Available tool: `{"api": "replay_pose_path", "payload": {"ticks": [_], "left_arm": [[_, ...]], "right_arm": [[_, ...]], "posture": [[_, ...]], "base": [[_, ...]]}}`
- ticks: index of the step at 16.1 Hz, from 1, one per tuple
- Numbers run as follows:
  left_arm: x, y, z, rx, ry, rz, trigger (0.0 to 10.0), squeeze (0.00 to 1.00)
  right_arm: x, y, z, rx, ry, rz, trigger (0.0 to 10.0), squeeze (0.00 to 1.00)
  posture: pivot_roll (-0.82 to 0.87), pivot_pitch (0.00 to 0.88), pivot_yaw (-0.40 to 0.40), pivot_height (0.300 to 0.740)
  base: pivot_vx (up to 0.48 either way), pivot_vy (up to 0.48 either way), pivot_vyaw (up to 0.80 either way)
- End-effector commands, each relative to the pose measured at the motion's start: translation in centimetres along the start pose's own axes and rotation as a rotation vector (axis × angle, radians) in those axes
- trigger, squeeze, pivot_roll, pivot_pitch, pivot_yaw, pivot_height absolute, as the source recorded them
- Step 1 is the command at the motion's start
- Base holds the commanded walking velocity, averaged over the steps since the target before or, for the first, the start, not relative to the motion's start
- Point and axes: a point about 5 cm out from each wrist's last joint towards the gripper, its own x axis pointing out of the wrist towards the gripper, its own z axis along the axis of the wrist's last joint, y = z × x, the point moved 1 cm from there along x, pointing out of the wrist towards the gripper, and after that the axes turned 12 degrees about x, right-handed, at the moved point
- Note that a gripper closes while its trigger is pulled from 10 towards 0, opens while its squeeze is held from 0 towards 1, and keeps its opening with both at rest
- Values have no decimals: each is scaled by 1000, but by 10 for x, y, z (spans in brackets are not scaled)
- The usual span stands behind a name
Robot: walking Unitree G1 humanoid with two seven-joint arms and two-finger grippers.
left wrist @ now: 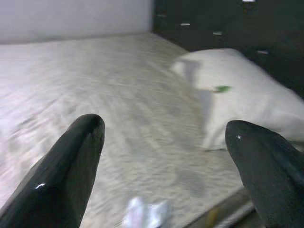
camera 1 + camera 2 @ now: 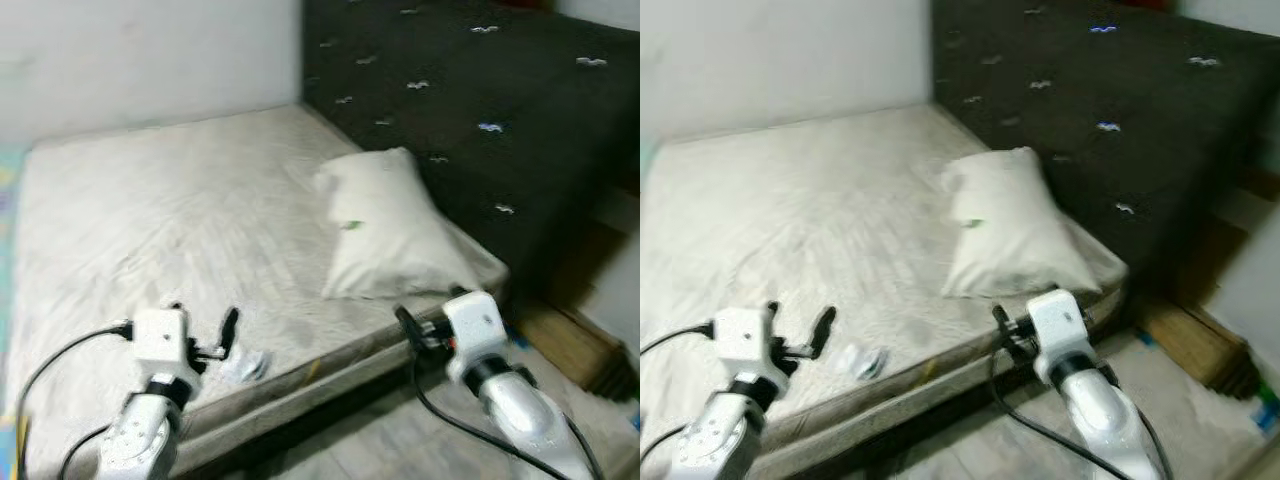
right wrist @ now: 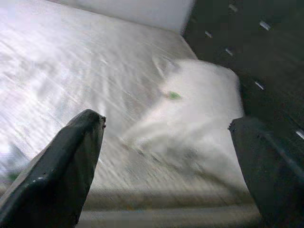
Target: Clean up the room
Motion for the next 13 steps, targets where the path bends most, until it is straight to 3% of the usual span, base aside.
{"api": "replay_pose_path", "payload": {"ticks": [1, 6, 9, 13], "left_arm": [[1, 2, 2, 11, -21, -19, 10000, 0], [1, 7, 2, 10, -19, -10, 10000, 0], [-2, 5, 4, 1, -30, -25, 10000, 0], [-5, 6, 5, -12, -35, -19, 10000, 0]], "right_arm": [[6, 4, 4, 2, -24, 9, 10000, 0], [12, 8, 2, 27, -31, 16, 10000, 0], [13, 5, 0, 41, -23, 4, 10000, 0], [33, 6, 3, 66, -42, -42, 10000, 0]], "posture": [[52, 0, -66, 740], [59, 0, -65, 740], [65, 0, -66, 740], [65, 0, -74, 740]], "base": [[0, 0, 800], [0, 0, 760], [0, 0, 0], [0, 0, 0]]}}
